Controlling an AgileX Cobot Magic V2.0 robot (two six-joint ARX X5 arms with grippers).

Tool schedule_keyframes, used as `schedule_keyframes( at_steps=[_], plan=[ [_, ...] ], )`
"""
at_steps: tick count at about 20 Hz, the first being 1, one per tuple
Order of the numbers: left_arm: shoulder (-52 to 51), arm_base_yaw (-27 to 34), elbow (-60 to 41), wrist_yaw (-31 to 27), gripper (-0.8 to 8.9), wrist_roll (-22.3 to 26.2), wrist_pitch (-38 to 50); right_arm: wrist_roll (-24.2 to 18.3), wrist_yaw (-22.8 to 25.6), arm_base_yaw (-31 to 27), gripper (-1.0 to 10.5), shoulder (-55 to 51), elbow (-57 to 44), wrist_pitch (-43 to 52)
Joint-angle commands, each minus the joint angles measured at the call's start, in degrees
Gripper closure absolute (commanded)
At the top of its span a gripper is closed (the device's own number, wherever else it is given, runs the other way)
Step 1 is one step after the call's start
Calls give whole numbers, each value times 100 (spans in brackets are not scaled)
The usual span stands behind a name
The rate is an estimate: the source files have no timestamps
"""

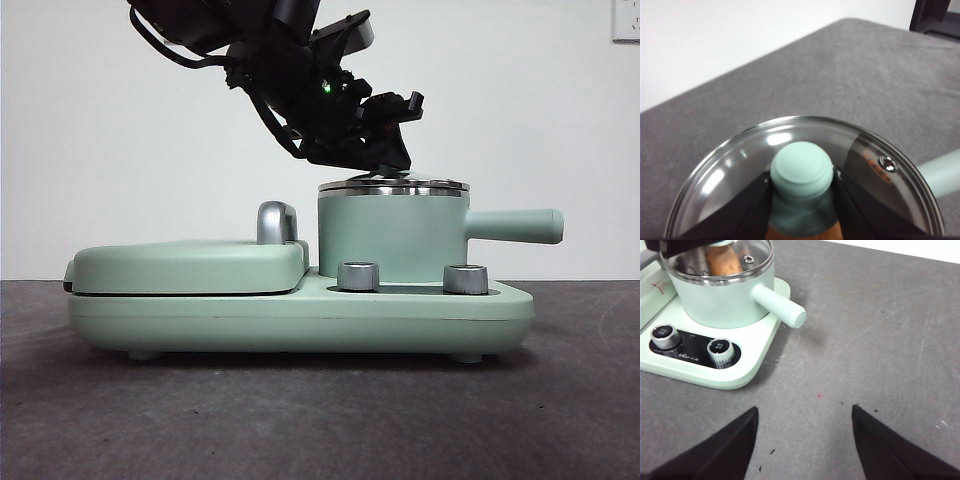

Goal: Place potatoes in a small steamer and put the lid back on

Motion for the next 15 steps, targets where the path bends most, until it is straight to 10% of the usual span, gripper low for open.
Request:
schedule_keyframes(
  at_steps=[1,6,15],
  plan=[
    [-201,-57,109,-94,617,46,-216,74,24,22,661,7,42,20],
    [-1008,168,109,-118,437,-632,-1735,74,22,22,660,7,42,22],
    [-2938,918,-1421,-55,440,-901,-2903,55,13,22,660,9,39,81]
  ],
)
